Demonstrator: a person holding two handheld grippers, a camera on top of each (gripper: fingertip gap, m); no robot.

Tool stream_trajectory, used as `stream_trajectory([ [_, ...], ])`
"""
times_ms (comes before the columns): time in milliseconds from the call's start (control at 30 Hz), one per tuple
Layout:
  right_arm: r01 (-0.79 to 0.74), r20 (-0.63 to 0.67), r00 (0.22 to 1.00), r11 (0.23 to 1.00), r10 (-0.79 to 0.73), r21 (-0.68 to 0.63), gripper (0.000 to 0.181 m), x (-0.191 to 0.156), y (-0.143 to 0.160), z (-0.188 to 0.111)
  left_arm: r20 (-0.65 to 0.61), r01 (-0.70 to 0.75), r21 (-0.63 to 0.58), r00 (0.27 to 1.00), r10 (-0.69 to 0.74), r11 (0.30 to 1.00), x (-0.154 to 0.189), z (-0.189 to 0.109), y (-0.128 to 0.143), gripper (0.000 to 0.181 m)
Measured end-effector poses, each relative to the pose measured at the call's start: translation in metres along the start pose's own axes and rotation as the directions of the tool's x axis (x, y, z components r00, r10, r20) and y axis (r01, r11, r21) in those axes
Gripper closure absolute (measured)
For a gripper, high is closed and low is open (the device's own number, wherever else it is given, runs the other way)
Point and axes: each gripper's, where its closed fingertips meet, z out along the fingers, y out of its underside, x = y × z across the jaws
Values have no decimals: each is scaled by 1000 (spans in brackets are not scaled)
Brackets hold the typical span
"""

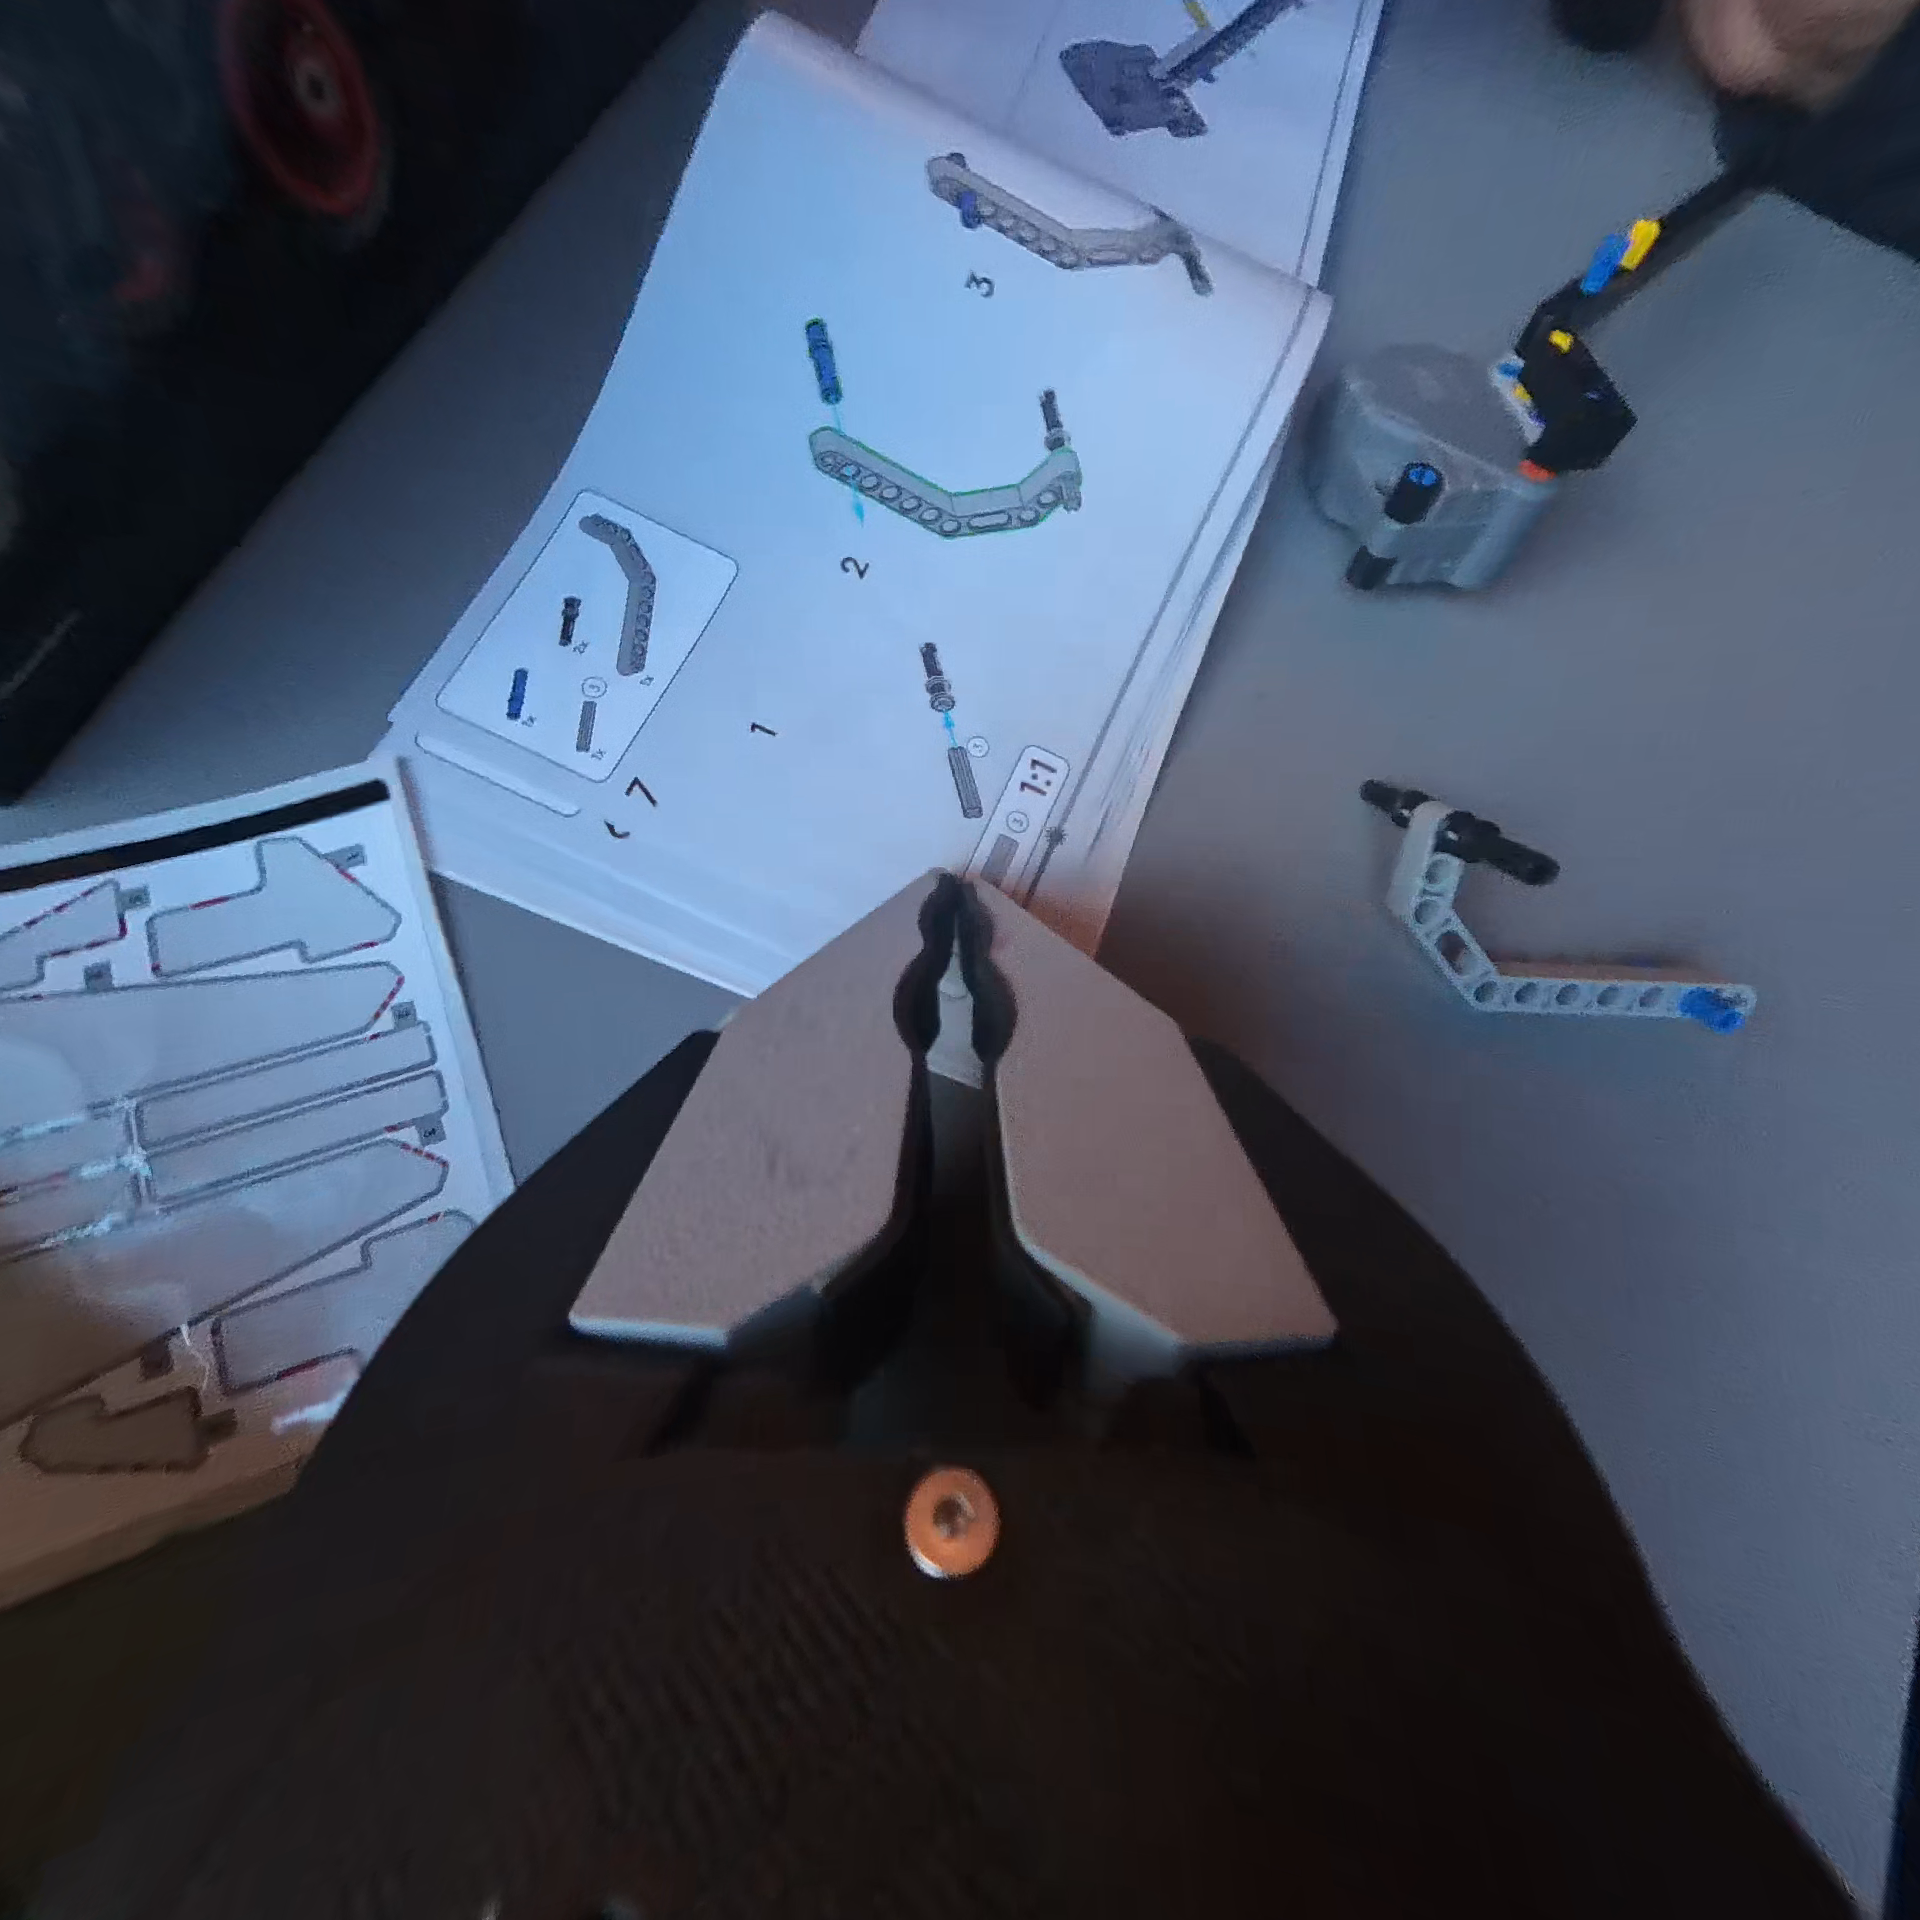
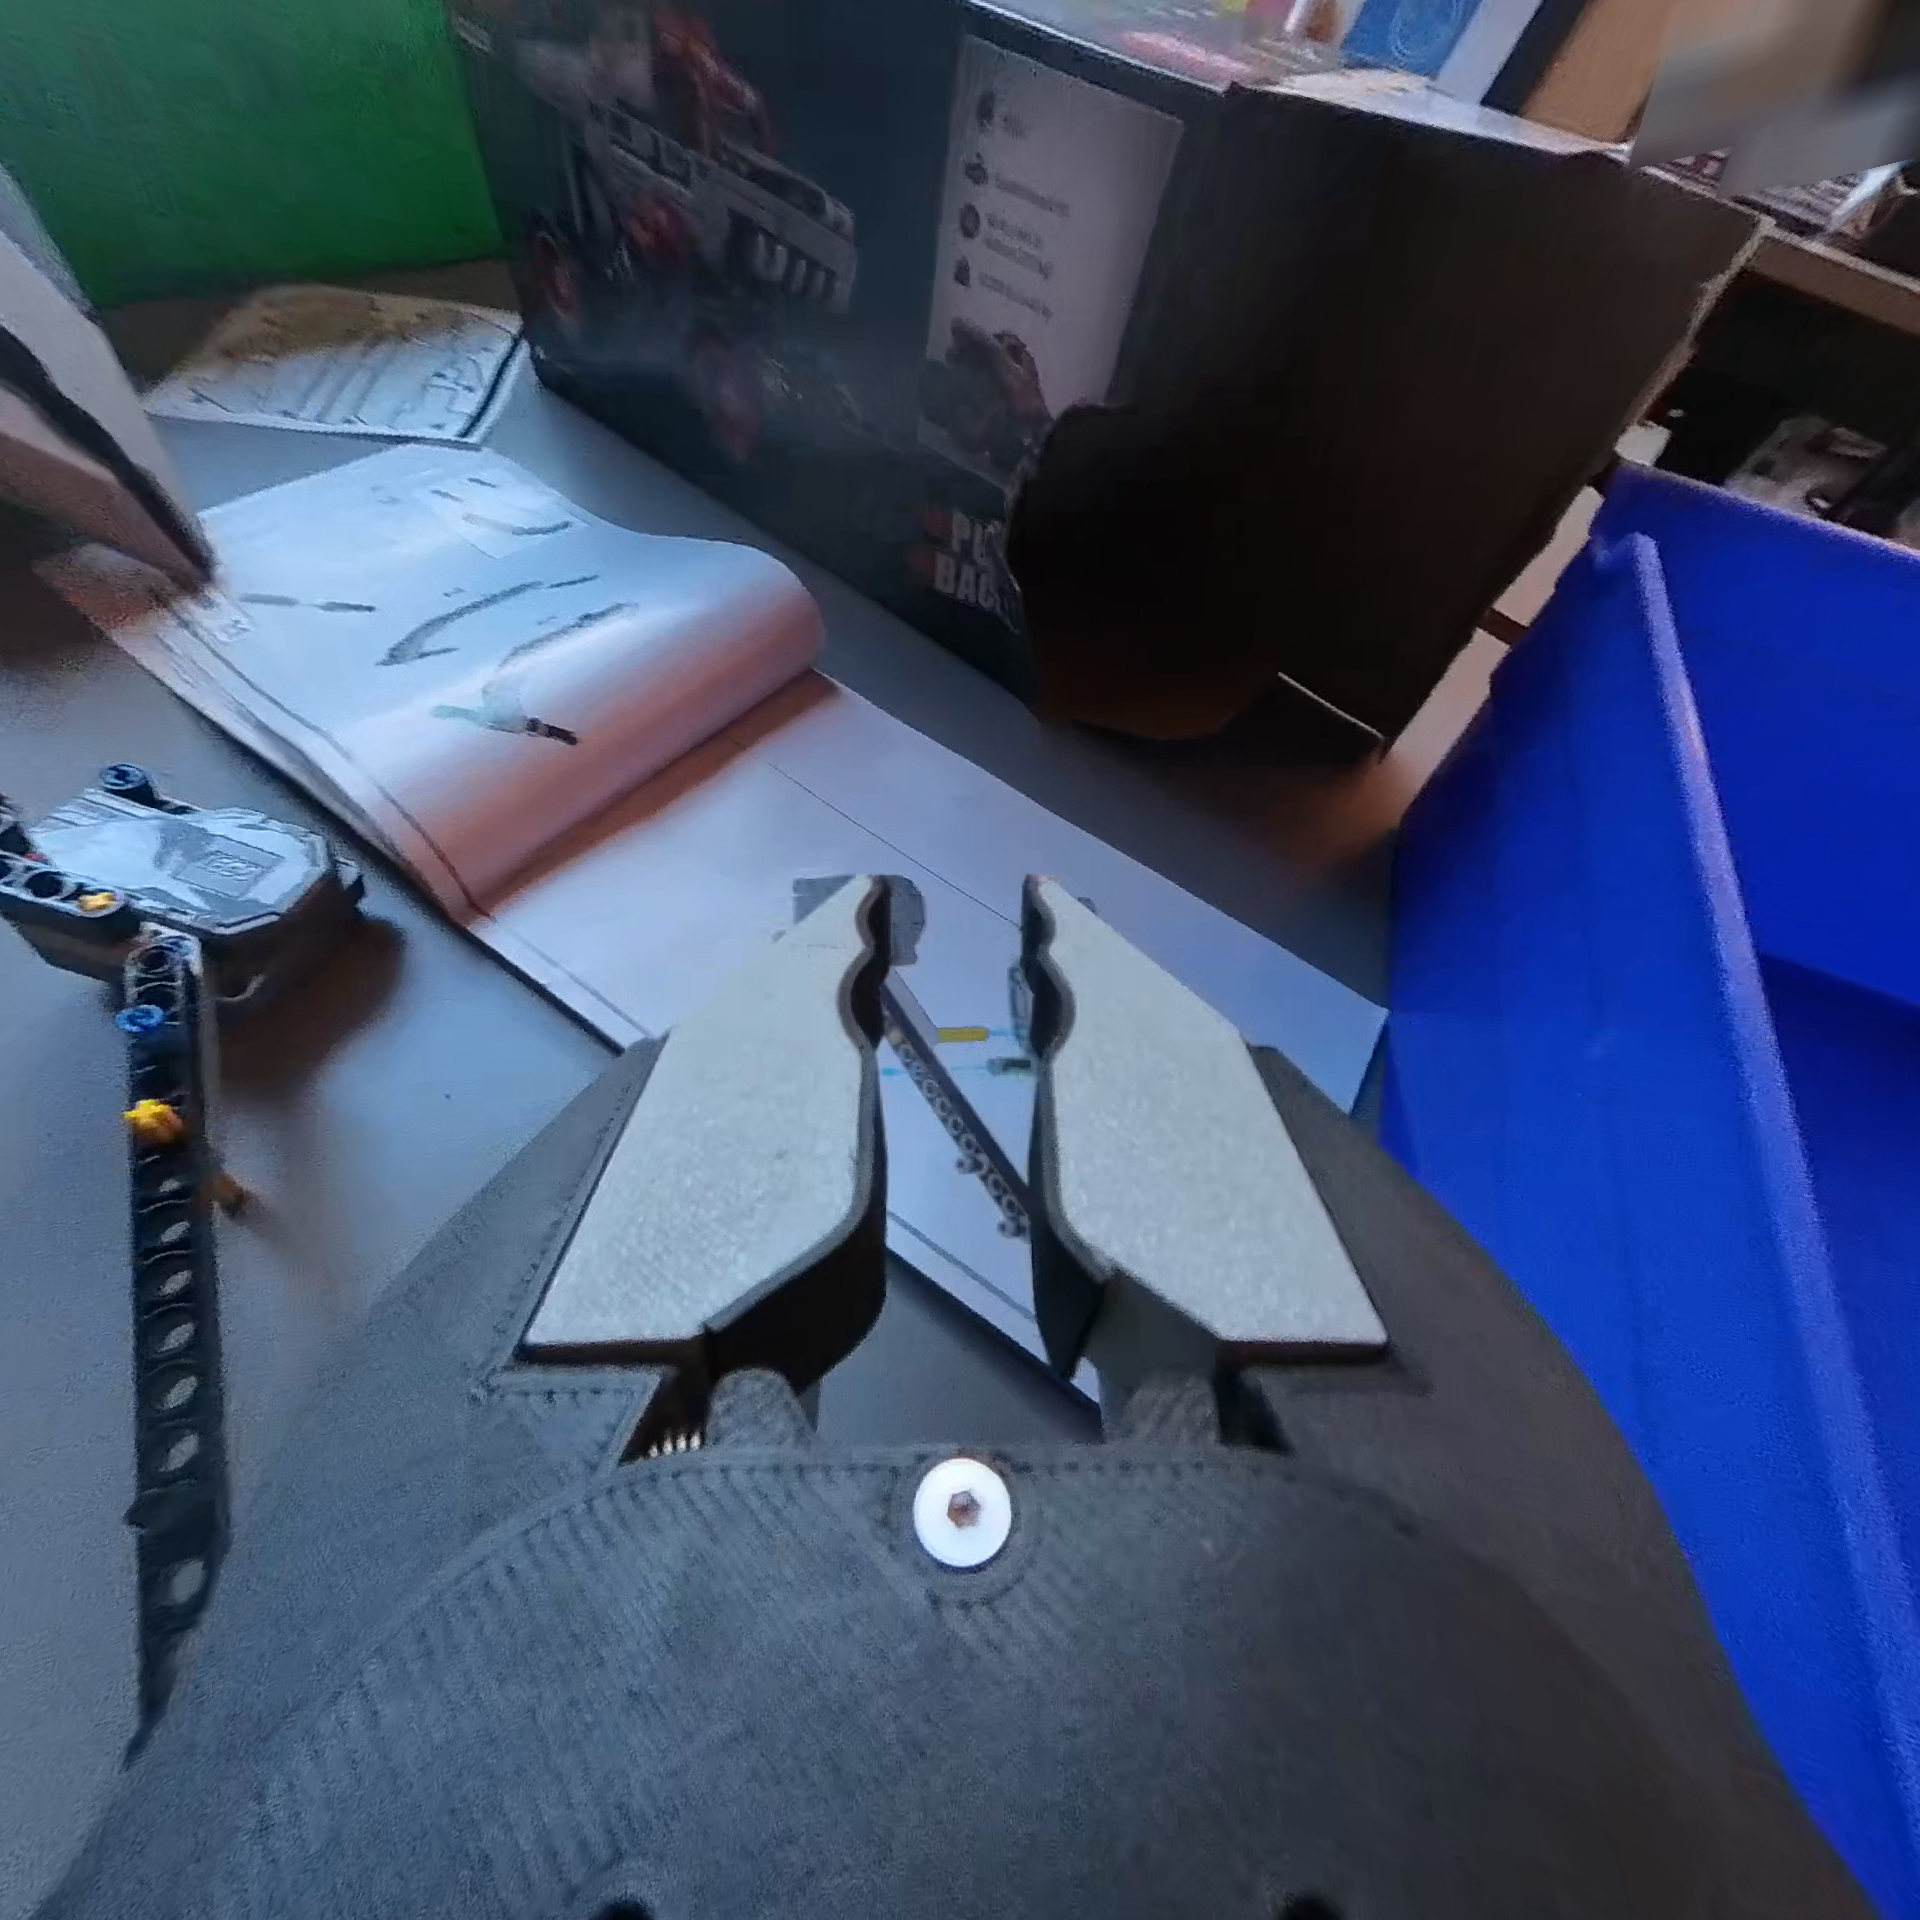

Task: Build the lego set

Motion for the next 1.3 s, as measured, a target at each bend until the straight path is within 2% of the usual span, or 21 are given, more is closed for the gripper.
stream_trajectory([
  [33,-6,-21,1000,1000,6,-3,159,4,1,-1,5,25,4,1000,-25,1000,-3,-1,0,181],
  [233,-74,-47,996,994,77,77,160,16,-10,-14,143,18,12,990,-20,1000,-29,-10,3,181],
  [400,-101,8,995,986,100,130,161,9,-21,-19,277,-30,0,960,29,1000,-48,-18,6,181],
  [533,-64,86,995,988,53,142,158,-6,-28,-21,270,-63,4,961,60,998,-45,-19,5,169],
  [600,-65,192,981,987,36,145,152,-23,-32,-23,269,-80,3,960,77,997,-43,-19,5,166],
  [800,-33,437,898,985,-44,167,151,-68,-42,-39,277,-110,14,955,102,994,-40,-20,3,165],
  [933,16,430,900,989,-78,145,153,-71,-36,-40,280,-129,6,952,122,992,-39,-20,3,165],
  [1033,-13,430,902,989,-51,145,153,-65,-34,-43,296,-159,-3,943,153,987,-38,-19,3,166],
  [1100,-49,510,860,993,-15,111,155,-72,-28,-49,302,-175,-12,938,170,985,-37,-19,3,167],
  [1167,-46,639,769,998,7,44,154,-93,-20,-59,309,-186,-20,933,183,982,-37,-18,3,167],
  [1233,16,681,732,1000,-22,16,145,-108,-12,-61,320,-192,-22,928,189,981,-38,-19,3,170],
  [1300,82,710,702,997,-55,-4,144,-124,-2,-62,326,-198,-19,926,193,980,-38,-19,3,171],
])
